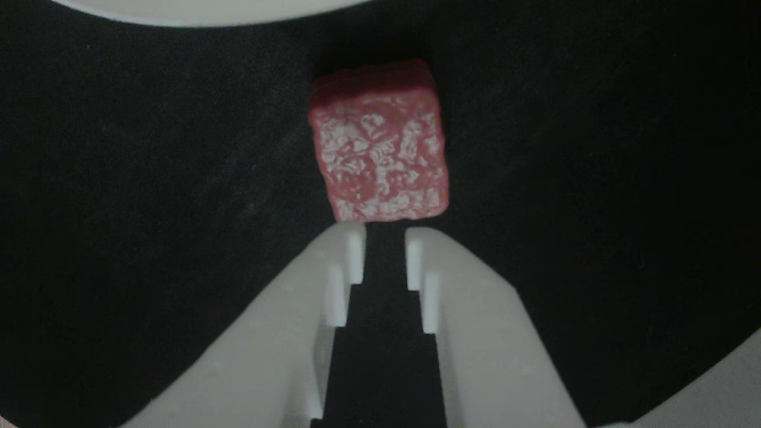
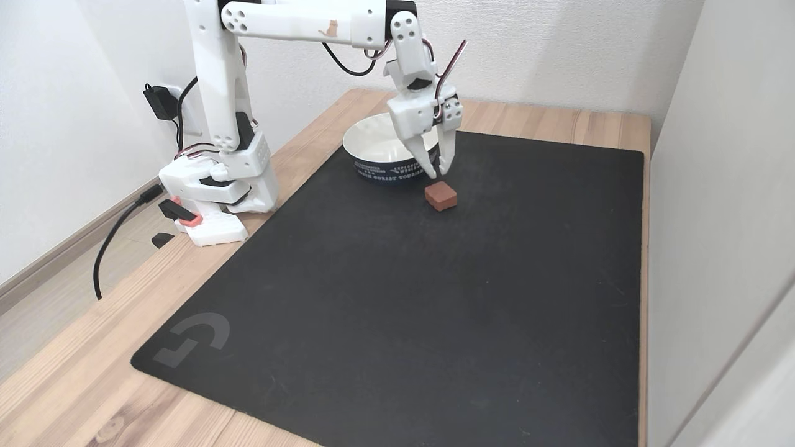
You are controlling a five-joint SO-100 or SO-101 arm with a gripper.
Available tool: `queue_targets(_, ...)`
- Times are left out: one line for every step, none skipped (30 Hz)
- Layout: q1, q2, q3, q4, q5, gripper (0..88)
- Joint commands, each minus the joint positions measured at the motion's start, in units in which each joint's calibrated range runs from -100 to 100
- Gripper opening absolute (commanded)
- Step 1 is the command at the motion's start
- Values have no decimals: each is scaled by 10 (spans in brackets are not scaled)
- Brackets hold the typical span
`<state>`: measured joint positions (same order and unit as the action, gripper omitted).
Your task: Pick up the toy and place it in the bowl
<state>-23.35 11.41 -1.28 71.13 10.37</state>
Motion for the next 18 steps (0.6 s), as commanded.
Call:
queue_targets(6, -3, -17, -3, 3, 144)
queue_targets(6, -3, -16, -3, 3, 194)
queue_targets(5, -3, -16, -3, 3, 235)
queue_targets(4, -3, -16, -2, 3, 284)
queue_targets(4, -3, -16, -2, 3, 297)
queue_targets(4, -3, -16, -2, 3, 300)
queue_targets(4, -3, -16, -1, 3, 302)
queue_targets(4, -3, -16, 1, 3, 302)
queue_targets(5, -3, -16, 3, 3, 302)
queue_targets(5, -3, -16, 3, 1, 302)
queue_targets(5, -3, -16, 3, 0, 302)
queue_targets(5, -3, -16, 3, -1, 302)
queue_targets(5, -3, -16, 3, -1, 302)
queue_targets(5, -2, -16, 12, -1, 302)
queue_targets(6, -2, -16, 19, -1, 302)
queue_targets(6, -2, -16, 30, -1, 302)
queue_targets(6, -2, -16, 39, -1, 303)
queue_targets(6, 1, -16, 46, -1, 302)
